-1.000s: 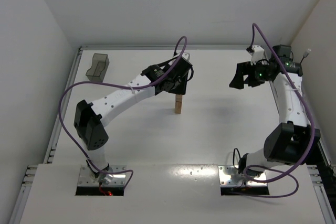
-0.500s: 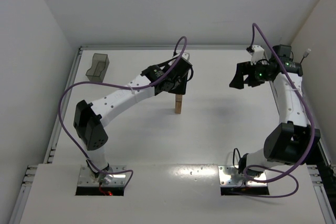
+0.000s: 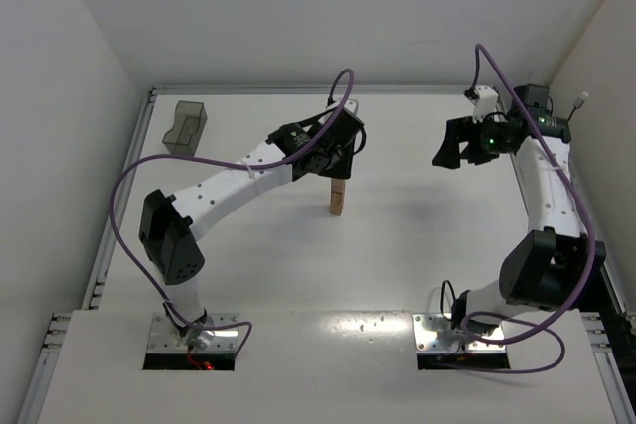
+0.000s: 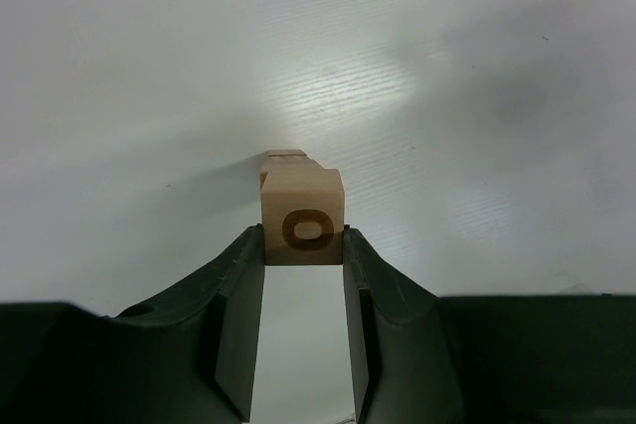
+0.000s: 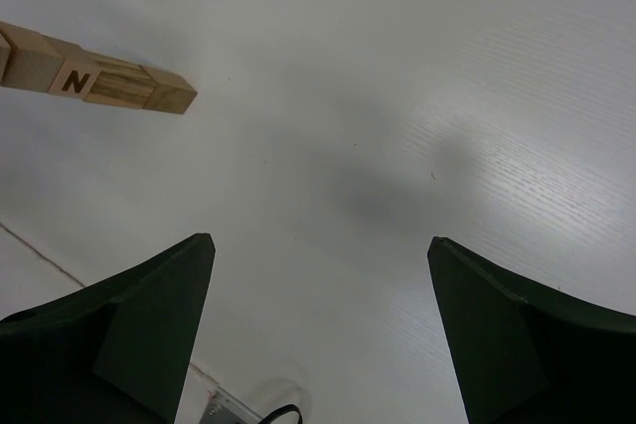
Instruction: Build the wood block tower
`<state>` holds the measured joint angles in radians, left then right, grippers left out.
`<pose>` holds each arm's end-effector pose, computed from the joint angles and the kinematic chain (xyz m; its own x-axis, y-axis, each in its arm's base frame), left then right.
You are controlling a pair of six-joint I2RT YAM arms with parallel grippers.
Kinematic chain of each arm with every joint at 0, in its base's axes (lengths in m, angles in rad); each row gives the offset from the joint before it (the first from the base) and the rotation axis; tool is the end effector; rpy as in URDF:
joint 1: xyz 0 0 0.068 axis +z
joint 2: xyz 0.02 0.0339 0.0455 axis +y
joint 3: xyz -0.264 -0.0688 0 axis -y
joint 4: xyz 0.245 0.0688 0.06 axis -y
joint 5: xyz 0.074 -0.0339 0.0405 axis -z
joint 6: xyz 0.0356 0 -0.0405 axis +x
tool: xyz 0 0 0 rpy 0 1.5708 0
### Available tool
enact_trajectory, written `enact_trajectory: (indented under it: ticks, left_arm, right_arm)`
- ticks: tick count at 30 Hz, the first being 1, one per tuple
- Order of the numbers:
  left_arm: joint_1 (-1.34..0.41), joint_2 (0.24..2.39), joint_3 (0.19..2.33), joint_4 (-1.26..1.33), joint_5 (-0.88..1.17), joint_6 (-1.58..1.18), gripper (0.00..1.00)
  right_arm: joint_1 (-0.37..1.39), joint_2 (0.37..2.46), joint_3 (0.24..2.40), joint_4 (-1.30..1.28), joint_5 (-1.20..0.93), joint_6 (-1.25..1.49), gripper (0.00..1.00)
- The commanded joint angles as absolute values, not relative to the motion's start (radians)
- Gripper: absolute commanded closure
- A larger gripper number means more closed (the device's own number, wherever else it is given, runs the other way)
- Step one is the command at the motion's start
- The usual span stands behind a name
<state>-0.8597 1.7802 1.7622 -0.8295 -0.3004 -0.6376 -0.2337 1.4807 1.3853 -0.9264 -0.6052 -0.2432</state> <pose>0.2641 -0.2904 0.3463 -0.7479 -0.0031 -0.6639 0.1876 0.9583 -0.2157 0.2963 -0.0497 0.3247 -0.7818 -0.0175 -0.6233 -0.2953 0.8908 0.3454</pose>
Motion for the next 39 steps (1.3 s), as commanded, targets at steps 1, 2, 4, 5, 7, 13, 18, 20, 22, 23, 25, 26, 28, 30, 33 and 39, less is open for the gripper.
enact_trajectory:
  ticks: [1,2,4,5,7,13,18,20,22,23,25,26,28,30,33,39]
  left_arm:
    - [-0.870,1.738,1.755,-0.825,-0.314,-0.646,1.00]
    - [-0.870,1.738,1.755,-0.825,-0.314,-0.646,1.00]
    - [-0.870,1.729,1.755,-0.825,-0.314,-0.646,1.00]
    - [-0.870,1.729,1.755,-0.825,-0.314,-0.646,1.00]
    - [-0.870,1.729,1.755,-0.825,-0.314,-0.646,1.00]
    - [-0.870,1.720,1.746,-0.825,-0.305,-0.637,1.00]
    - [-0.870,1.720,1.746,-0.825,-0.295,-0.637,0.94]
    - [-0.870,1.720,1.736,-0.825,-0.295,-0.637,0.90]
    - [-0.870,1.720,1.736,-0.816,-0.295,-0.637,0.79]
    - [-0.870,1.720,1.736,-0.816,-0.295,-0.637,0.78]
    - [-0.870,1.720,1.727,-0.816,-0.285,-0.637,0.68]
    - [-0.870,1.720,1.727,-0.816,-0.285,-0.627,0.64]
    - [-0.870,1.710,1.727,-0.816,-0.285,-0.627,0.61]
    - [-0.870,1.710,1.727,-0.816,-0.285,-0.627,0.55]
    - [-0.870,1.710,1.727,-0.816,-0.285,-0.627,0.53]
    - [-0.870,1.710,1.739,-0.807,-0.295,-0.618,0.32]
  right_arm:
    - [-0.222,1.483,1.430,-0.923,-0.635,-0.255,0.14]
    - [-0.222,1.483,1.430,-0.923,-0.635,-0.255,0.14]
    - [-0.222,1.483,1.430,-0.923,-0.635,-0.255,0.14]
    - [-0.222,1.483,1.430,-0.923,-0.635,-0.255,0.14]
    - [-0.222,1.483,1.430,-0.923,-0.635,-0.255,0.14]
    - [-0.213,1.483,1.439,-0.923,-0.626,-0.255,0.14]
    - [-0.213,1.483,1.439,-0.933,-0.626,-0.264,0.14]
    - [-0.213,1.483,1.439,-0.933,-0.626,-0.264,0.14]
    - [-0.213,1.483,1.439,-0.933,-0.626,-0.264,0.14]
    - [-0.213,1.483,1.439,-0.933,-0.626,-0.264,0.14]
    - [-0.213,1.483,1.439,-0.933,-0.626,-0.264,0.14]
    - [-0.213,1.483,1.439,-0.933,-0.626,-0.264,0.14]
    - [-0.213,1.483,1.439,-0.933,-0.626,-0.264,0.14]
    - [-0.213,1.483,1.439,-0.933,-0.626,-0.264,0.14]
    - [-0.213,1.483,1.439,-0.933,-0.626,-0.264,0.14]
    - [-0.213,1.483,1.439,-0.933,-0.626,-0.264,0.14]
